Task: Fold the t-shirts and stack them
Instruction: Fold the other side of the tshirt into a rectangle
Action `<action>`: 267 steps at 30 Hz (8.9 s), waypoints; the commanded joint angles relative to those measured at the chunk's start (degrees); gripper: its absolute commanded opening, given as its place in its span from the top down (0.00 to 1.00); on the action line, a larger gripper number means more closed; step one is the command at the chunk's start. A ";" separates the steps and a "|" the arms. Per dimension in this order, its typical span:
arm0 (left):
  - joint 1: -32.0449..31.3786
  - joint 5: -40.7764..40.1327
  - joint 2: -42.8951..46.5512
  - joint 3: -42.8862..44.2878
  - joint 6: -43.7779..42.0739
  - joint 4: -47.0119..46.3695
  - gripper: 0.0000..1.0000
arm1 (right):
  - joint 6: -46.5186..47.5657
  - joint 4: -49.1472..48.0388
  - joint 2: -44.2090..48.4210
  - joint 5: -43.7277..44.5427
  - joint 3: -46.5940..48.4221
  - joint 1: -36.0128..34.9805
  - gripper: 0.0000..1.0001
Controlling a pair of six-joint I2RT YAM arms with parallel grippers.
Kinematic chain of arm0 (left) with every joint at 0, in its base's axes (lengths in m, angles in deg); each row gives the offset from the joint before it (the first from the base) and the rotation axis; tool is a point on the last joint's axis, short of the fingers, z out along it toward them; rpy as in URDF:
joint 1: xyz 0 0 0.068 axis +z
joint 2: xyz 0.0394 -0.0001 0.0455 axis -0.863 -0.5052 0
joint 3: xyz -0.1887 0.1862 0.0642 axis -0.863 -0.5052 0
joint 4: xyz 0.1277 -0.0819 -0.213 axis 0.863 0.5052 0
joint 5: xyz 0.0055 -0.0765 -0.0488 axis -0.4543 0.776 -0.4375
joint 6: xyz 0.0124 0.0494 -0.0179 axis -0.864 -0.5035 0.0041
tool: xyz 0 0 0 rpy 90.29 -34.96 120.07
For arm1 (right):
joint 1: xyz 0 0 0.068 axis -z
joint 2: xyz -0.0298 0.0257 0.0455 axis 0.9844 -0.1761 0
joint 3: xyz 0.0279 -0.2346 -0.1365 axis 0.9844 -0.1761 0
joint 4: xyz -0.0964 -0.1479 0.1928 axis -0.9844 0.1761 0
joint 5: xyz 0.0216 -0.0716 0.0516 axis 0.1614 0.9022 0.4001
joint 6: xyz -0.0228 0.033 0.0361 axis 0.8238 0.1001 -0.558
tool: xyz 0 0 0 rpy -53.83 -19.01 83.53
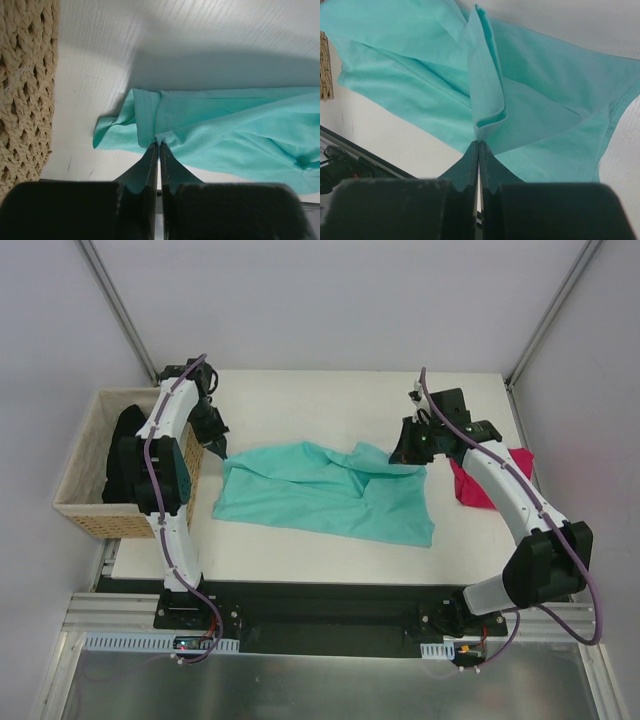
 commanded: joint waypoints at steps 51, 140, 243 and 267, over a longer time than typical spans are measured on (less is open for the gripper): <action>-1.85 -3.49 11.20 -3.68 -3.77 4.45 1.00 | -21.31 28.96 1.31 1.87 2.59 -10.34 0.99; -3.52 -5.42 13.57 -18.08 -5.88 8.67 1.00 | -5.49 43.81 -29.45 18.92 47.84 -4.28 0.58; -10.38 0.03 12.78 14.08 0.89 13.15 0.83 | -18.50 14.28 -31.39 13.65 8.56 -1.91 0.99; -9.68 -1.29 13.49 15.75 0.80 14.82 0.83 | -16.39 19.20 -49.14 14.26 37.81 5.65 0.99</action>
